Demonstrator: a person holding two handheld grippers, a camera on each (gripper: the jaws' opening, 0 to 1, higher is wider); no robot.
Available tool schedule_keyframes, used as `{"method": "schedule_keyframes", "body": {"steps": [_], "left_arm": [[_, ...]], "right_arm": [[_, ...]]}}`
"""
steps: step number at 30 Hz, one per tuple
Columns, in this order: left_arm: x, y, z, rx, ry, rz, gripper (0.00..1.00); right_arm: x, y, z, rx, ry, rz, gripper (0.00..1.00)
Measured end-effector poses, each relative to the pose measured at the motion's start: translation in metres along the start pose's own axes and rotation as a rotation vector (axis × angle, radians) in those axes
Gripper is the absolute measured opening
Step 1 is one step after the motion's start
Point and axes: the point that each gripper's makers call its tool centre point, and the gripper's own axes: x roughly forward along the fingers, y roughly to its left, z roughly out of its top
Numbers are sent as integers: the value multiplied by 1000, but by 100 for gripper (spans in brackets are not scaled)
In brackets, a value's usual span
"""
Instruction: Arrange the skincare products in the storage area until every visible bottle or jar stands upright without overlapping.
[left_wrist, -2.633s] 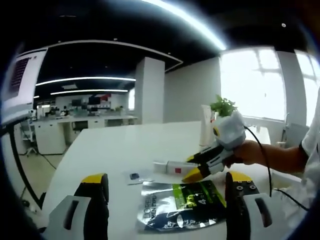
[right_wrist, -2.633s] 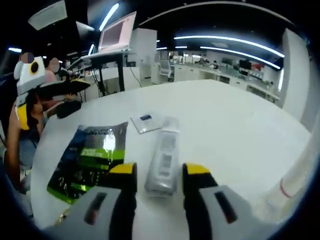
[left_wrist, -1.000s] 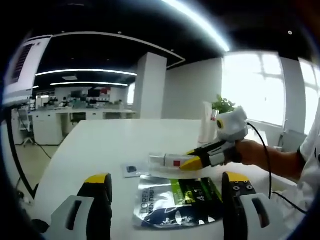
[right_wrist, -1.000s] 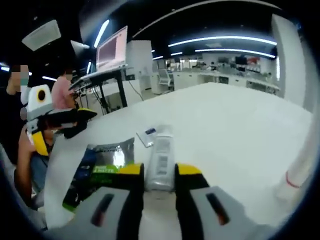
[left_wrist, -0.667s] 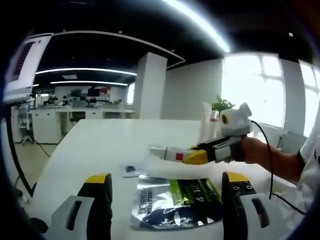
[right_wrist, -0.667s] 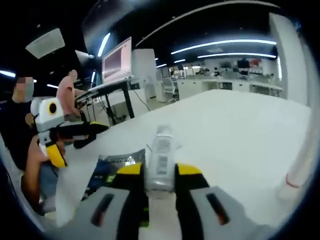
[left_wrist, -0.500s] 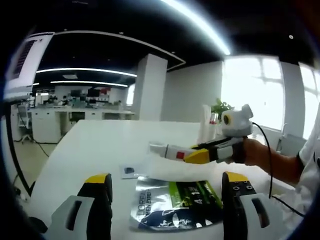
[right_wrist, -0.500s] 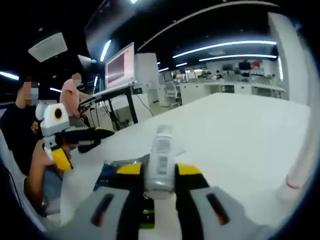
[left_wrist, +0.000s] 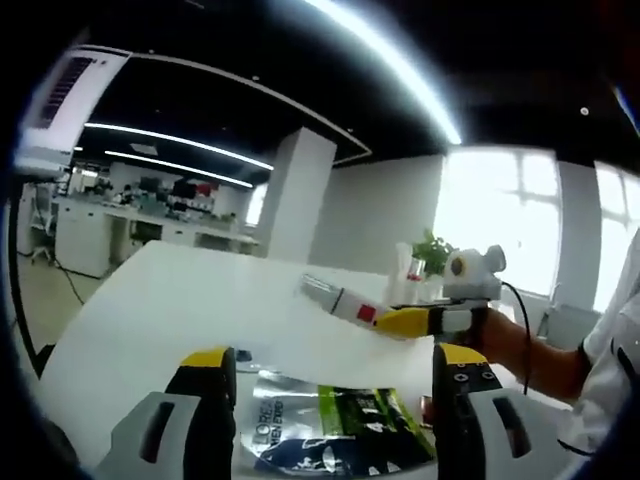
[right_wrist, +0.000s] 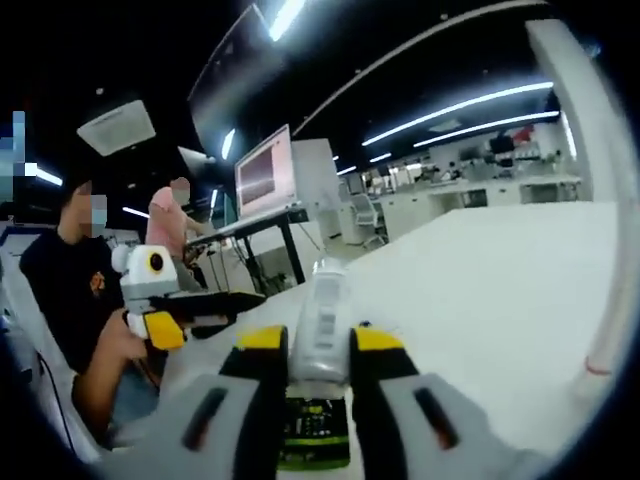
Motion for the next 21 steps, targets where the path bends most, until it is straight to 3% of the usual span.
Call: {"method": "schedule_keyframes", "body": {"steps": [6, 12, 21], "left_arm": [[-1, -12, 17, -107, -90, -78, 78], [2, -17, 15, -88, -73, -86, 77], [5, -29, 18, -103, -92, -129, 68]], "right_arm": [[-6, 7, 13, -81, -78, -9, 22], [-9, 15, 22, -165, -116, -24, 22], [-8, 37, 12, -235, -105, 4, 22]]}}
